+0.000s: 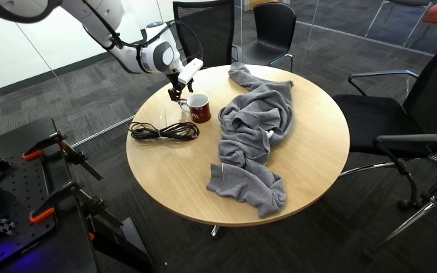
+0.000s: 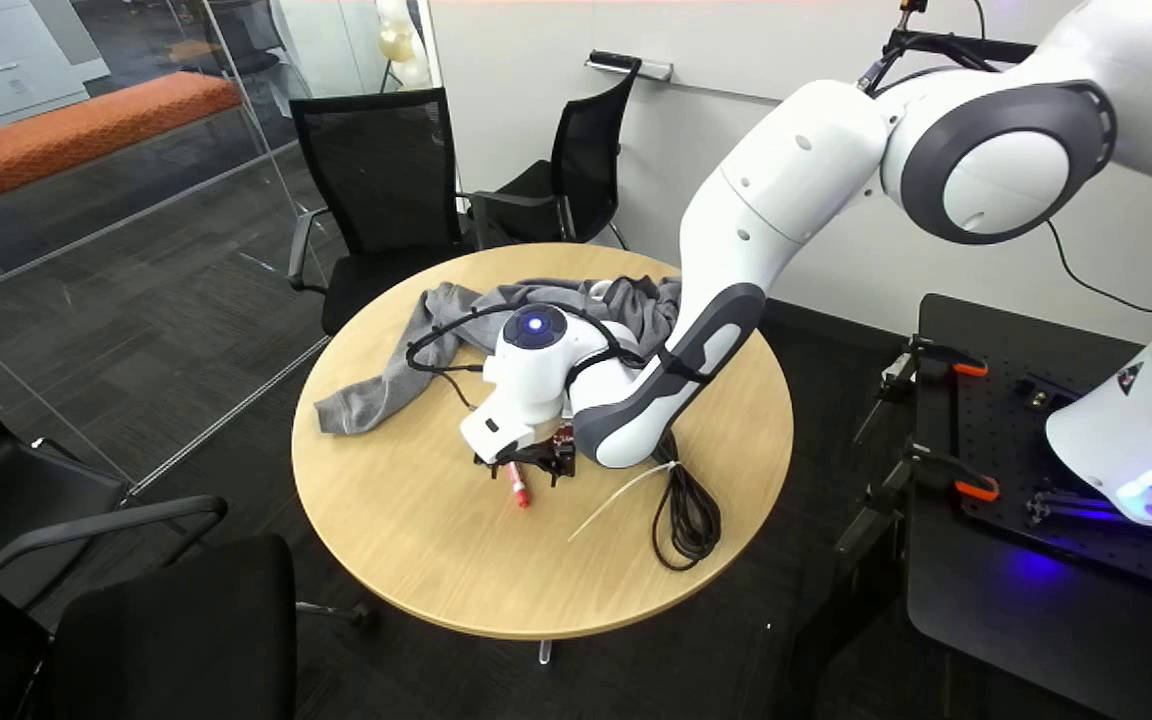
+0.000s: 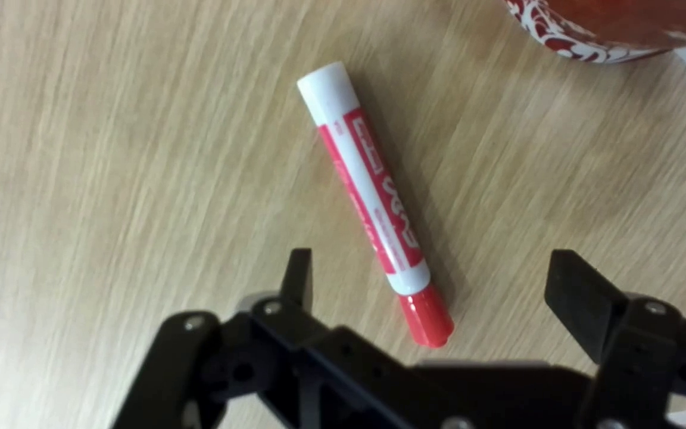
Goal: Put the marker in the mug
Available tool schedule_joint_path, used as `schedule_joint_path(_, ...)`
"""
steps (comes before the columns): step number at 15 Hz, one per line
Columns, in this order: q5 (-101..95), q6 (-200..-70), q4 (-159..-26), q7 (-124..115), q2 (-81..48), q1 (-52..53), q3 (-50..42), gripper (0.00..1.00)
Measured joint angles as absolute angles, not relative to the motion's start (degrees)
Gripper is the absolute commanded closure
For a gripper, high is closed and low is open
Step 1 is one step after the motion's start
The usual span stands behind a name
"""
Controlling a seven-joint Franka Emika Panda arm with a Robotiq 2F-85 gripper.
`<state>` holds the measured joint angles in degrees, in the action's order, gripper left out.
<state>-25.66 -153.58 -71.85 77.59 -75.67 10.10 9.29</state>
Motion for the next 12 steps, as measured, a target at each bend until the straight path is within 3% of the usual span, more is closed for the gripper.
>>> schedule_joint_path(7, -24.15, -151.23, -68.95, 77.61, -77.70, 10.26, 9.35, 0.00)
schedule_joint_path(9, -23.75, -150.83, -68.25, 77.64, -78.24, 10.28, 9.38, 0.26)
schedule_joint_path(12, -23.49, -150.47, -67.19, 77.68, -79.01, 10.29, 9.44, 0.49)
